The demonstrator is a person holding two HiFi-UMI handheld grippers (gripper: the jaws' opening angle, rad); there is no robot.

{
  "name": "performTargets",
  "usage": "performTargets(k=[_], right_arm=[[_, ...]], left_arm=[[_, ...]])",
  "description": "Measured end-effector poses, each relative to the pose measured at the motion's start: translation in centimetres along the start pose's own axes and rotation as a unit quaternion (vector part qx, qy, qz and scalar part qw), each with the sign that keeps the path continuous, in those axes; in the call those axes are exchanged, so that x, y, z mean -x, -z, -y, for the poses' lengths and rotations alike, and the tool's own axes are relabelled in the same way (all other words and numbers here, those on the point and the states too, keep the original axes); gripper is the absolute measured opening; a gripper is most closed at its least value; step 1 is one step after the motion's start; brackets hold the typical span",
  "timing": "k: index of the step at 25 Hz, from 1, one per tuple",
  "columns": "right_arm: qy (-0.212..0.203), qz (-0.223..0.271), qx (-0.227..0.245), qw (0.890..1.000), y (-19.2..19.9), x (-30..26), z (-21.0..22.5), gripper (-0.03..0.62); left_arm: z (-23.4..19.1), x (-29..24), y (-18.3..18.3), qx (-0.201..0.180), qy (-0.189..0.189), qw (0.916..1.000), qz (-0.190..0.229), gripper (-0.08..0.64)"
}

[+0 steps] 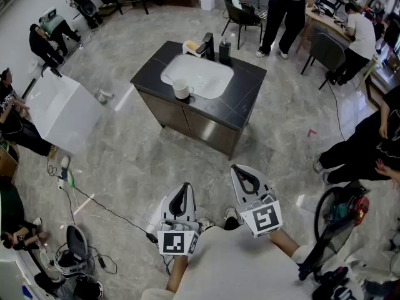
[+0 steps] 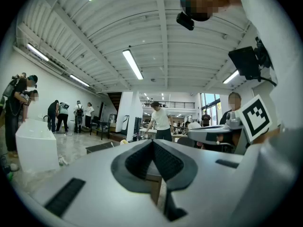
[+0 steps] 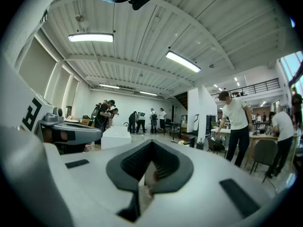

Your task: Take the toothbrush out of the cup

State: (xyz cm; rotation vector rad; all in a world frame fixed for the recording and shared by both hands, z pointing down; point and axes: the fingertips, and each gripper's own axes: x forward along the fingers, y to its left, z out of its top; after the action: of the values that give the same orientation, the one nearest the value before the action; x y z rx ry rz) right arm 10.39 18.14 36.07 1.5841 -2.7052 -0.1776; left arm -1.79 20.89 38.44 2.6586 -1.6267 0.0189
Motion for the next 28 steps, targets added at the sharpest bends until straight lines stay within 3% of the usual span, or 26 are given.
performTargets(k=[14,18,24,28], right_arm=[[-0.003,-0.003,-0.003,1.000,-0.2,0.4,-0.2,0.002],[-0.012,-0.047,-0.036,0.998,1.0,1.0,-0.4,0.003],[-0.001,-0.065,-0.024,0.998,1.8,0.9,-0.7,0.003],[0.007,-0.024,0.005,1.000,0.5,-0.7,-1.4,0.003]], left_arm=[[0.4,0.2,-0.4,0.000,0.002,1.0000,0.002,0.003],[0.5,0.4,-0.5,-0.001,0.001,1.0000,0.002,0.003],[-0.2,0.9,-0.3,0.003,0.000,1.0000,0.001,0.003],[-1.3,1.4,0.0,0.006,0.003,1.0000,-0.004,0.003]])
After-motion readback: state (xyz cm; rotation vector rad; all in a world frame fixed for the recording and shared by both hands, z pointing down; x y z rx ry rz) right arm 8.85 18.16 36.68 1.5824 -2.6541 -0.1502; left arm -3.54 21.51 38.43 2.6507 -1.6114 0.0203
